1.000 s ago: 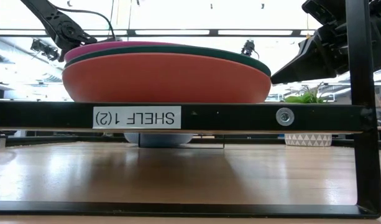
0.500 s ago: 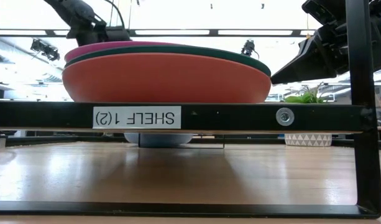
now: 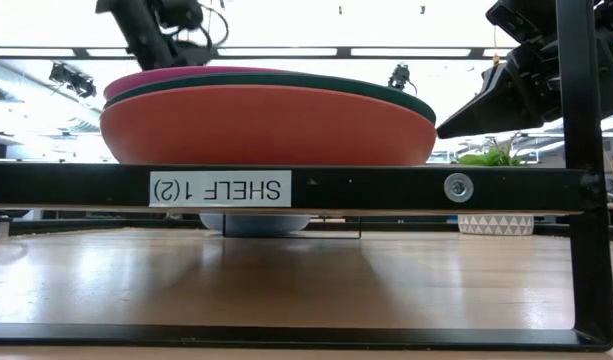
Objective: Place and stack plates onto a shelf
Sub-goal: Stack the blue plate on top of the pink plate on the shelf
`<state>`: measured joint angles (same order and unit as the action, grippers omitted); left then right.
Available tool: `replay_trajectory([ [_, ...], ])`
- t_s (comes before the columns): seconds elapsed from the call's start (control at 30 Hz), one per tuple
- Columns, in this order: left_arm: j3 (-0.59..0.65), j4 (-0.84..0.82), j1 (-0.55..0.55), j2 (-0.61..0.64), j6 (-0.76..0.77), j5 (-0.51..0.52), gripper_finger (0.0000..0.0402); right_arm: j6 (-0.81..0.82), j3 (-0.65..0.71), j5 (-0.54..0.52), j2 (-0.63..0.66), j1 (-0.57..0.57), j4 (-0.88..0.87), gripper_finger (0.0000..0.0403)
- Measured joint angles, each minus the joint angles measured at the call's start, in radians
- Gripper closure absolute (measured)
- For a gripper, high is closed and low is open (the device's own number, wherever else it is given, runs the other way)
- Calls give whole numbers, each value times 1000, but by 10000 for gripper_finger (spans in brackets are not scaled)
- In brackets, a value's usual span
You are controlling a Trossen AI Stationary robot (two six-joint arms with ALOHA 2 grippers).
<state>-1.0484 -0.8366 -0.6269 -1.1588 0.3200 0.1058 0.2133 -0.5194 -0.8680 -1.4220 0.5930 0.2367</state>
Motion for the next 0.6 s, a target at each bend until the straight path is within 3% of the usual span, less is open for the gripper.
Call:
replay_trajectory([
  [0.27, -52, -25, 51, 78, 22, 29, 401, 0, 0, 0, 0, 0, 1, 389],
  [0.4, 19, -18, 95, 61, 69, 28, 375, -4, 0, 0, 0, 0, 22, 389],
  [0.5, 103, 21, 166, 30, -50, 48, 343, -5, 0, 0, 0, 0, 24, 389],
  [0.6, 186, 99, 229, 16, -274, 99, 316, -7, 0, 0, 0, 0, 24, 389],
])
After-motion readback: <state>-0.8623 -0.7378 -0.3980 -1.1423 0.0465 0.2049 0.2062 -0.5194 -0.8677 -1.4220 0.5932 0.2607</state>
